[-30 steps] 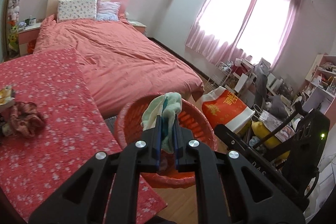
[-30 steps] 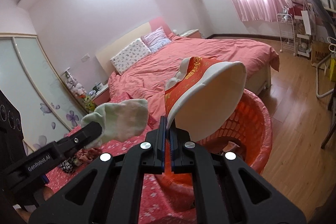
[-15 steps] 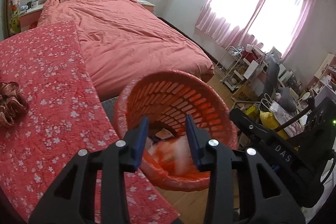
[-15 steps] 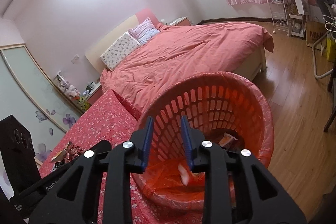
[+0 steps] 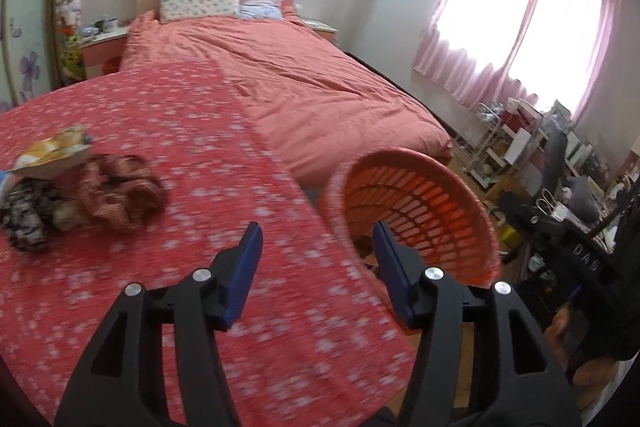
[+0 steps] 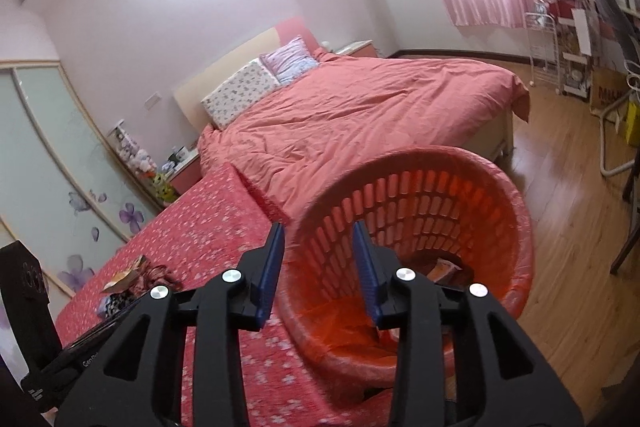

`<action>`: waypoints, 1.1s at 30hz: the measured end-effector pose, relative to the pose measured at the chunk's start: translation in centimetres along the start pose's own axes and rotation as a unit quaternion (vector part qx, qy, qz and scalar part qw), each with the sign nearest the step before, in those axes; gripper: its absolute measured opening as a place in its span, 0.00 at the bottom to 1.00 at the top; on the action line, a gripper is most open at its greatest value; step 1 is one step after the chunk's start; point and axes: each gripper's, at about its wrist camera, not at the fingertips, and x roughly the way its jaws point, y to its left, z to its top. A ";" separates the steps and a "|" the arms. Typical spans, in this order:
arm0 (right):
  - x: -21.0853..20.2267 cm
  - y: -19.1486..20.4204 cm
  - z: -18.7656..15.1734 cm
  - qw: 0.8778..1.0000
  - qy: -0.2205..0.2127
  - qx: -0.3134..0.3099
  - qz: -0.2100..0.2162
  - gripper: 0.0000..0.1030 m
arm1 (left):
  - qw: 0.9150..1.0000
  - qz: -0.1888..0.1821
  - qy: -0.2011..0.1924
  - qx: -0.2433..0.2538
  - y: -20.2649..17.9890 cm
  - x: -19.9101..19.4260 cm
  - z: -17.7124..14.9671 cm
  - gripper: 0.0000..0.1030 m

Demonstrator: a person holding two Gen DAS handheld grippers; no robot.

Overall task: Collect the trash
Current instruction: 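Move both open tools back over the remaining items on the bed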

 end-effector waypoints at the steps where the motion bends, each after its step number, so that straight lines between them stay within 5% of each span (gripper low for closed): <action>1: 0.0 0.4 -0.1 1.000 0.001 -0.005 0.002 0.35 | 1.000 0.007 -0.003 -0.004 0.8 -0.6 -0.1 0.57; 12: 1.4 7.3 -2.0 0.996 0.031 -0.074 0.042 0.35 | 0.995 0.084 -0.032 -0.054 9.9 -6.0 -1.0 0.60; 23: 4.8 14.7 -5.9 0.983 0.088 -0.141 0.074 0.35 | 0.976 0.178 -0.042 -0.121 20.6 -10.6 -2.9 0.63; 33: 8.7 20.2 -9.1 0.967 0.131 -0.202 0.078 0.35 | 0.967 0.204 -0.040 -0.146 25.2 -11.9 -3.9 0.65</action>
